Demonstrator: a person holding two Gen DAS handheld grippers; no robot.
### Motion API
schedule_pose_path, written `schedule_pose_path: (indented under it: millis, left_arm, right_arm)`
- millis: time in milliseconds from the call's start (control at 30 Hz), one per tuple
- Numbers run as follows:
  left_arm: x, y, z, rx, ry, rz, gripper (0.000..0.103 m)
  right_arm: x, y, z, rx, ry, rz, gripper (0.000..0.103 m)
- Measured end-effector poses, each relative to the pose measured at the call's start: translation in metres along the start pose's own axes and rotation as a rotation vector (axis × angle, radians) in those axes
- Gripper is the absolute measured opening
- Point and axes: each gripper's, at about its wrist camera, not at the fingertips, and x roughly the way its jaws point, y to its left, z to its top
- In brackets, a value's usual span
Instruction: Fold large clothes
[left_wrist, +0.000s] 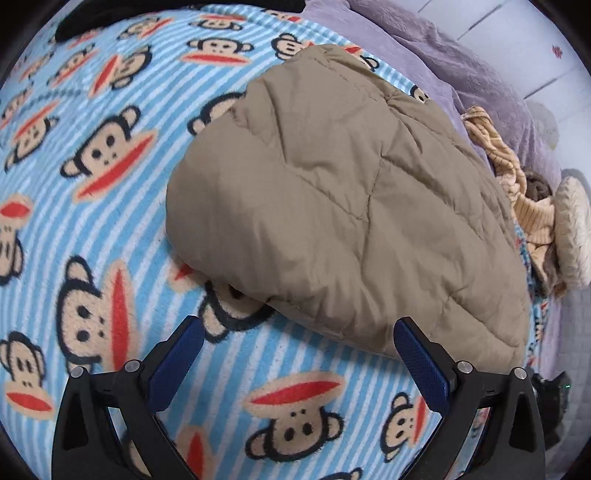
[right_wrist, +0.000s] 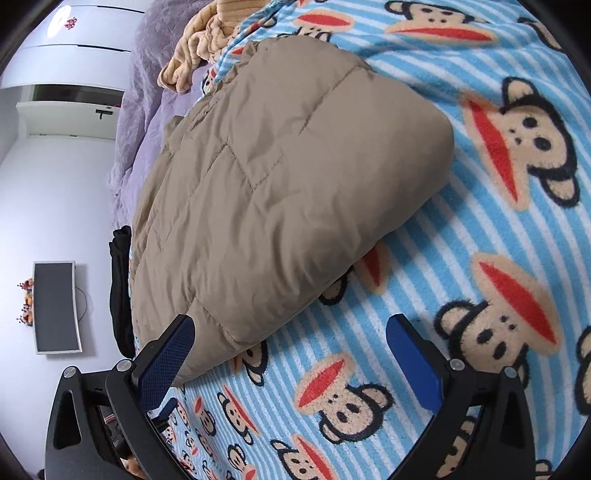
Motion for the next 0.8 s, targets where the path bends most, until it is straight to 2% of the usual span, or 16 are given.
schedule_pose_path:
  millis: [67, 133, 300, 467, 667, 700, 733, 767, 800]
  left_arm:
    - [0.008, 0.01, 0.0, -0.064, 0.023, -0.061, 0.103]
    - [0.013, 0.014, 0.003, -0.104, 0.013, -0.101, 0.103]
    - [0.022, 0.006, 0.022, -0.101, -0.038, -0.144, 0.103]
    - [0.037, -0.01, 0.046, -0.098, -0.065, -0.153, 0.103]
    - [0.053, -0.012, 0.055, -0.139, -0.094, -0.132, 0.103]
    - [0.052, -0.013, 0.056, -0.142, -0.105, -0.132, 0.095]
    - [0.05, -0.012, 0.057, -0.141, -0.119, -0.134, 0.076]
    - [0.048, -0.012, 0.058, -0.134, -0.124, -0.145, 0.066]
    - [0.045, -0.011, 0.059, -0.134, -0.129, -0.159, 0.049]
  right_arm:
    - [0.008, -0.002, 0.003, 0.009, 0.015, 0.01, 0.103]
    - [0.015, -0.003, 0.006, 0.024, 0.024, 0.029, 0.103]
    - [0.033, -0.004, 0.017, 0.076, 0.036, 0.126, 0.103]
    - [0.054, 0.01, 0.029, 0.086, 0.036, 0.22, 0.103]
    - [0.075, 0.013, 0.035, 0.094, 0.03, 0.217, 0.103]
    - [0.074, 0.012, 0.035, 0.099, 0.03, 0.225, 0.103]
    - [0.072, 0.011, 0.034, 0.103, 0.029, 0.236, 0.103]
    - [0.071, 0.01, 0.034, 0.111, 0.029, 0.245, 0.103]
    - [0.071, 0.009, 0.034, 0.123, 0.028, 0.245, 0.101]
